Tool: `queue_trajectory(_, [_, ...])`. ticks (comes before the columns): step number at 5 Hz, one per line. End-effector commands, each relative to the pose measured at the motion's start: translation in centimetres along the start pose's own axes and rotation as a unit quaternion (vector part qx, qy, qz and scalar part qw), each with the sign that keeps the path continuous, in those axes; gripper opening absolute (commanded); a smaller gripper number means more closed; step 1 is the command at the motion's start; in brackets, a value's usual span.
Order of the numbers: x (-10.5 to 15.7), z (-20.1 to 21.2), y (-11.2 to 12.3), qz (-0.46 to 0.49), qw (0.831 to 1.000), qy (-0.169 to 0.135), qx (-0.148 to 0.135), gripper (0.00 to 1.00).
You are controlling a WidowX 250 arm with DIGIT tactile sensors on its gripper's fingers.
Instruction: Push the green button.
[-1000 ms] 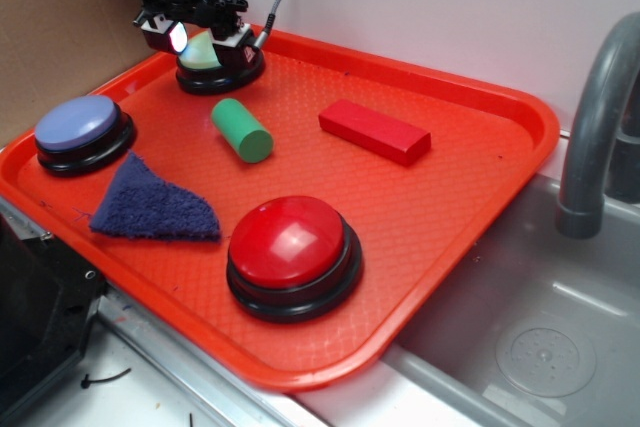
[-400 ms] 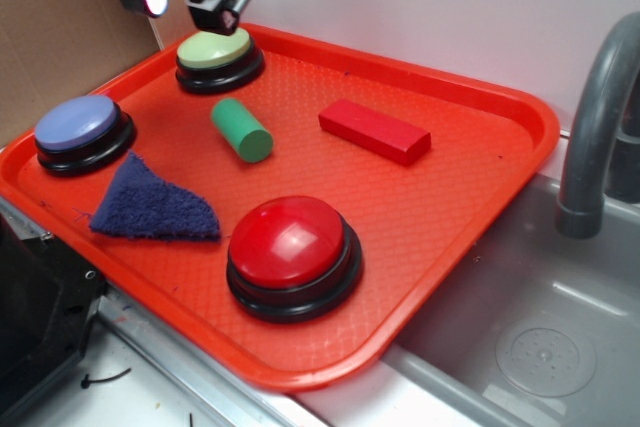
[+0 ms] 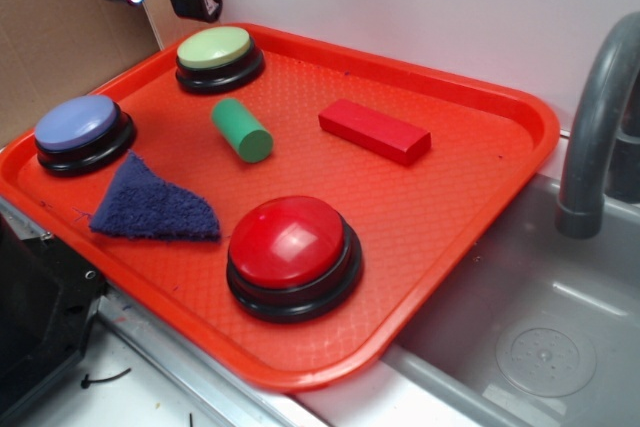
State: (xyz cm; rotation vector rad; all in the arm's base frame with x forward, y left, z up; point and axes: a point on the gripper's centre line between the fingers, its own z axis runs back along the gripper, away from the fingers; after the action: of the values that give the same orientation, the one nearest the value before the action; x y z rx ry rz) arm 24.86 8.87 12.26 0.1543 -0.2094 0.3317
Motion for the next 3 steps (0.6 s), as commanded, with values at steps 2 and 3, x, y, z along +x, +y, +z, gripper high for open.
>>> queue_trajectory(2, [0.59, 4.45, 0.83, -0.017, 0.999, -0.001, -0.030, 1.00])
queue_trajectory(3, [0.32, 4.89, 0.60, -0.023, 0.999, 0.007, -0.033, 1.00])
